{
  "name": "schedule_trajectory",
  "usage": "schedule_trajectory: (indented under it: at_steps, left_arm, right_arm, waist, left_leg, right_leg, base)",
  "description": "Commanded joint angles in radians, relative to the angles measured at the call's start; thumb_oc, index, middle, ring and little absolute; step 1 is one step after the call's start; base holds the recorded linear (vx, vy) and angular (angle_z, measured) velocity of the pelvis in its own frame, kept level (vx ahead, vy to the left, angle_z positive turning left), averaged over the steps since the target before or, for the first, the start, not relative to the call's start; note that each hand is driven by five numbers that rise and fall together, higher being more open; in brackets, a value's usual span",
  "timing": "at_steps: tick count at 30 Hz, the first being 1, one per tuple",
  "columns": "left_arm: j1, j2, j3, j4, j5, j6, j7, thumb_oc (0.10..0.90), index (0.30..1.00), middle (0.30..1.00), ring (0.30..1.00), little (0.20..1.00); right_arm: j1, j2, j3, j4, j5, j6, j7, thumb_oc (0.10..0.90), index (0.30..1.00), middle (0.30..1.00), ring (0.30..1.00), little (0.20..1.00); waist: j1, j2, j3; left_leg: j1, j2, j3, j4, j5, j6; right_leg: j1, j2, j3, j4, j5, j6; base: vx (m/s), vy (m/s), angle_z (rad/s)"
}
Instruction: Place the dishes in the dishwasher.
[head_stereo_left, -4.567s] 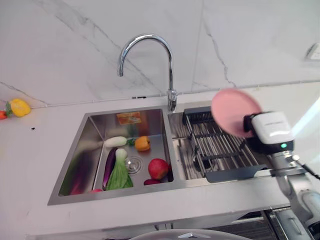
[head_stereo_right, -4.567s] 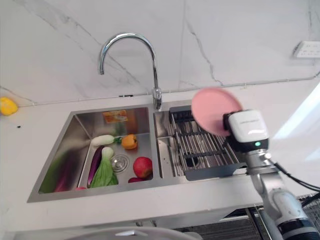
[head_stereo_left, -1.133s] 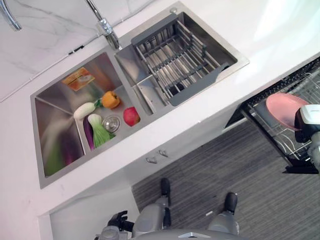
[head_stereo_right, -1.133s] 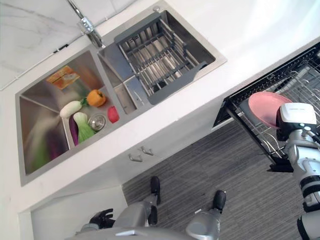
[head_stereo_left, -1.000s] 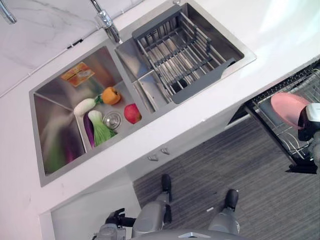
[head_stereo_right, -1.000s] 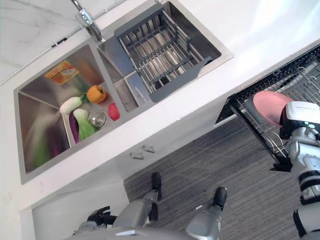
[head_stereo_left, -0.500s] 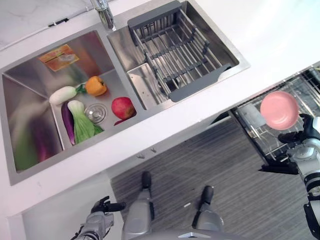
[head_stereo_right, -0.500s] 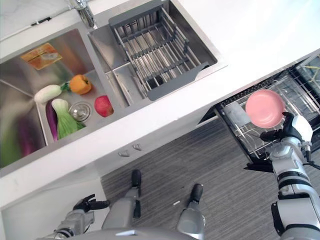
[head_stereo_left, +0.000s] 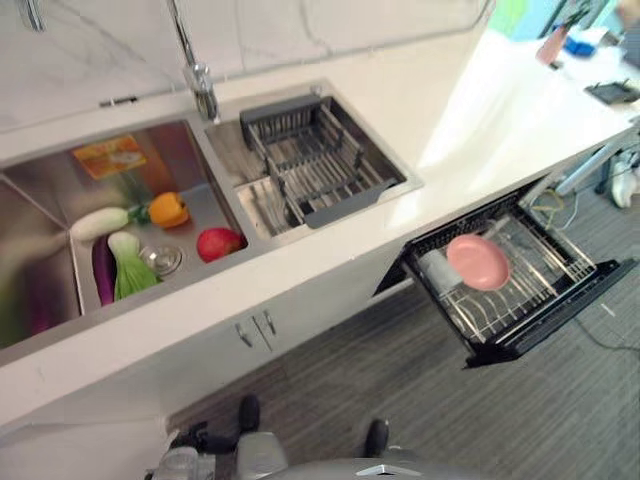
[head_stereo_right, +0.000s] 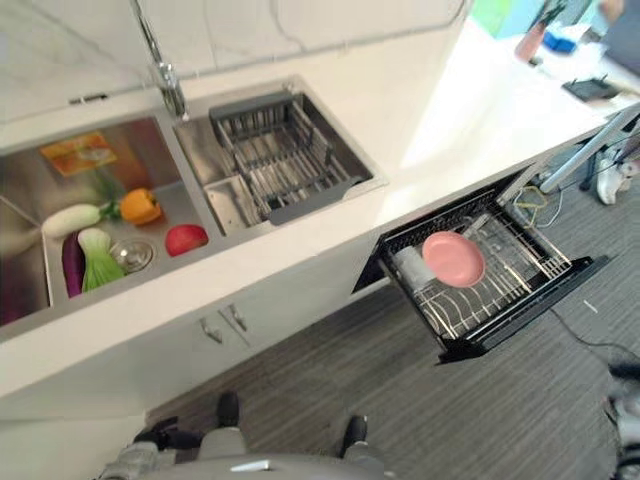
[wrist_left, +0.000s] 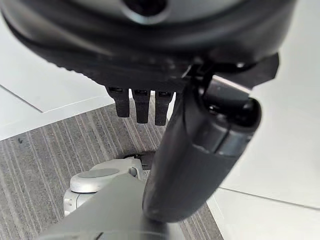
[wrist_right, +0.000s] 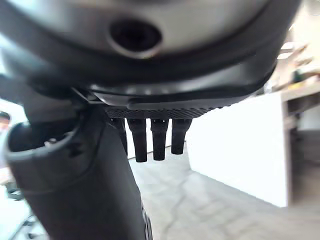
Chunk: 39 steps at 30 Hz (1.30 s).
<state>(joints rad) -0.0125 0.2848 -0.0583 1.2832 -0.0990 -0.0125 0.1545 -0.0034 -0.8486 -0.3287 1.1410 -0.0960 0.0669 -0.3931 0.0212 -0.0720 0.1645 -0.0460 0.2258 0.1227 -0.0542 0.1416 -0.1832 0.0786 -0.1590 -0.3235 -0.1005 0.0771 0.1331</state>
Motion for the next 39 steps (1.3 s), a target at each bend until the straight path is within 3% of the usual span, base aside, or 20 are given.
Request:
schedule_trajectory:
  at_steps: [1,4,9,10,11,14,15,16,17,25,26,27,28,33,36,39]
  left_arm:
    - [0.022,-0.043,-0.022,0.079,0.121,0.008,0.014,0.800,0.900,0.900,0.900,0.900]
    - [0.031,-0.041,-0.001,0.092,0.114,0.009,0.012,0.800,0.900,0.900,0.900,0.900]
    - [0.036,-0.015,-0.063,0.054,0.185,-0.008,0.005,0.800,0.900,0.900,0.900,0.900]
    - [0.037,-0.015,-0.061,0.053,0.185,-0.008,0.005,0.800,0.900,0.900,0.900,0.900]
    - [0.050,-0.008,-0.073,0.043,0.173,-0.016,0.006,0.800,0.900,0.900,0.900,0.900]
    - [0.056,-0.002,-0.085,0.026,0.158,-0.029,0.003,0.800,0.900,0.900,0.900,0.900]
    - [0.058,0.000,-0.119,-0.009,0.140,-0.046,-0.012,0.800,0.900,0.900,0.900,0.900]
    - [0.058,-0.001,-0.118,-0.009,0.140,-0.046,-0.012,0.800,0.900,0.900,0.900,0.900]
    - [0.070,-0.005,-0.153,-0.022,0.147,-0.053,-0.021,0.800,0.900,0.900,0.900,0.900]
    - [0.070,-0.006,-0.153,-0.022,0.147,-0.053,-0.021,0.800,0.900,0.900,0.900,0.900]
    - [0.075,-0.016,-0.162,-0.001,0.132,-0.053,-0.027,0.800,0.900,0.900,0.900,0.900]
    - [0.061,-0.018,-0.160,0.020,0.127,-0.053,-0.031,0.800,0.900,0.900,0.900,0.900]
    - [0.002,-0.020,-0.190,0.021,0.121,-0.059,-0.009,0.800,0.900,0.900,0.900,0.900]
    - [-0.039,0.017,-0.183,0.029,0.063,-0.058,-0.031,0.800,0.900,0.900,0.900,0.900]
    - [-0.055,0.033,-0.175,0.044,0.039,-0.060,-0.006,0.800,0.900,0.900,0.900,0.900]
    - [-0.070,0.037,-0.164,0.025,0.014,-0.065,0.002,0.800,0.900,0.900,0.900,0.900]
  right_arm:
    - [0.077,-0.039,0.033,-0.105,-0.124,-0.008,0.004,0.400,0.300,0.300,0.300,0.300]
    - [0.076,0.001,0.078,-0.184,-0.156,-0.010,0.019,0.400,0.300,0.300,0.300,0.300]
    - [-0.172,0.027,0.391,-0.234,-0.214,-0.066,0.105,0.400,0.300,0.300,0.300,0.300]
    - [-0.176,0.027,0.395,-0.231,-0.213,-0.067,0.104,0.400,0.300,0.300,0.300,0.300]
    - [-0.252,0.031,0.460,-0.185,-0.215,-0.078,0.117,0.400,0.300,0.300,0.300,0.300]
    - [-0.321,0.036,0.511,-0.133,-0.202,-0.095,0.135,0.400,0.300,0.300,0.300,0.300]
    - [-0.389,0.045,0.556,-0.105,-0.178,-0.106,0.147,0.400,0.300,0.300,0.300,0.300]
    - [-0.391,0.045,0.557,-0.104,-0.178,-0.106,0.146,0.400,0.300,0.300,0.300,0.300]
    - [-0.463,0.063,0.604,-0.098,-0.169,-0.115,0.157,0.400,0.300,0.300,0.300,0.300]
    - [-0.465,0.063,0.605,-0.097,-0.169,-0.115,0.157,0.400,0.300,0.300,0.300,0.300]
    - [-0.552,0.092,0.677,-0.085,-0.174,-0.128,0.183,0.400,0.300,0.300,0.300,0.300]
    - [-0.608,0.101,0.715,-0.102,-0.184,-0.131,0.183,0.400,0.300,0.300,0.300,0.300]
    - [-0.755,0.057,0.760,-0.156,-0.157,-0.143,0.141,0.400,0.300,0.300,0.300,0.300]
    - [-0.989,0.018,0.926,-0.186,-0.197,-0.131,0.184,0.400,0.300,0.300,0.300,0.300]
    - [-1.210,0.115,1.021,-0.192,-0.208,-0.119,0.140,0.400,0.300,0.300,0.300,0.300]
    - [-1.299,0.134,1.075,-0.193,-0.252,-0.105,0.120,0.400,0.300,0.300,0.300,0.300]
  waist:
    - [-0.015,0.045,-0.010]
    - [-0.015,0.050,-0.007]
    - [0.006,0.079,0.010]
    - [0.004,0.079,0.009]
    - [0.023,0.098,0.016]
    - [0.037,0.122,0.025]
    - [0.059,0.153,0.049]
    - [0.057,0.153,0.046]
    - [0.079,0.185,0.063]
    - [0.077,0.186,0.063]
    - [0.111,0.224,0.069]
    - [0.128,0.239,0.072]
    - [0.169,0.249,0.076]
    - [0.190,0.231,0.107]
    - [0.203,0.188,0.103]
    - [0.208,0.171,0.113]
  left_leg:
    - [0.008,0.058,0.014,0.112,-0.159,0.005]
    - [0.012,0.057,0.016,0.103,-0.154,0.002]
    - [-0.048,0.024,0.000,0.076,-0.124,0.013]
    - [-0.050,0.024,-0.001,0.077,-0.124,0.013]
    - [-0.076,0.011,-0.007,0.074,-0.114,0.011]
    - [-0.102,-0.003,-0.020,0.070,-0.105,0.009]
    - [-0.142,-0.022,-0.041,0.074,-0.093,0.008]
    - [-0.147,-0.023,-0.043,0.074,-0.092,0.009]
    - [-0.169,-0.038,-0.053,0.075,-0.079,0.007]
    - [-0.170,-0.039,-0.054,0.075,-0.079,0.007]
    - [-0.187,-0.059,-0.064,0.059,-0.056,0.004]
    - [-0.199,-0.074,-0.071,0.040,-0.040,0.002]
    - [-0.241,-0.120,-0.107,0.010,-0.021,0.007]
    - [-0.267,-0.129,-0.110,0.007,-0.025,-0.005]
    - [-0.285,-0.126,-0.088,-0.005,-0.020,-0.004]
    - [-0.290,-0.121,-0.085,-0.004,-0.018,-0.003]
  right_leg:
    - [0.040,-0.038,0.007,0.062,-0.172,0.040]
    - [0.050,-0.037,0.007,0.054,-0.172,0.038]
    - [-0.029,-0.061,0.003,0.067,-0.143,0.041]
    - [-0.031,-0.061,0.003,0.067,-0.143,0.042]
    - [-0.044,-0.073,-0.008,0.066,-0.136,0.044]
    - [-0.055,-0.090,-0.029,0.070,-0.129,0.046]
    - [-0.086,-0.108,-0.045,0.088,-0.122,0.049]
    - [-0.090,-0.109,-0.046,0.087,-0.120,0.050]
    - [-0.104,-0.125,-0.060,0.094,-0.114,0.051]
    - [-0.104,-0.125,-0.060,0.094,-0.114,0.051]
    - [-0.108,-0.140,-0.080,0.087,-0.108,0.055]
    - [-0.110,-0.154,-0.100,0.081,-0.100,0.062]
    - [-0.131,-0.188,-0.145,0.085,-0.085,0.074]
    - [-0.151,-0.202,-0.154,0.107,-0.099,0.083]
    - [-0.183,-0.192,-0.122,0.088,-0.083,0.083]
    - [-0.194,-0.190,-0.117,0.089,-0.079,0.082]
  base:
    - [0.02,-0.036,-0.06]
    - [-0.01,-0.013,-0.20]
    - [-0.12,0.019,-0.07]
    - [-0.16,0.055,-0.07]
    - [-0.06,0.027,0.09]
    - [-0.08,0.053,0.33]
    - [-0.12,0.077,0.40]
    - [-0.18,0.108,0.45]
    - [-0.07,0.060,0.49]
    - [-0.01,0.017,0.21]
    - [-0.02,0.135,0.01]
    - [-0.04,0.253,-0.08]
    - [-0.02,0.206,0.01]
    - [0.03,0.027,0.43]
    - [0.02,0.024,0.05]
    - [0.00,-0.024,-0.14]
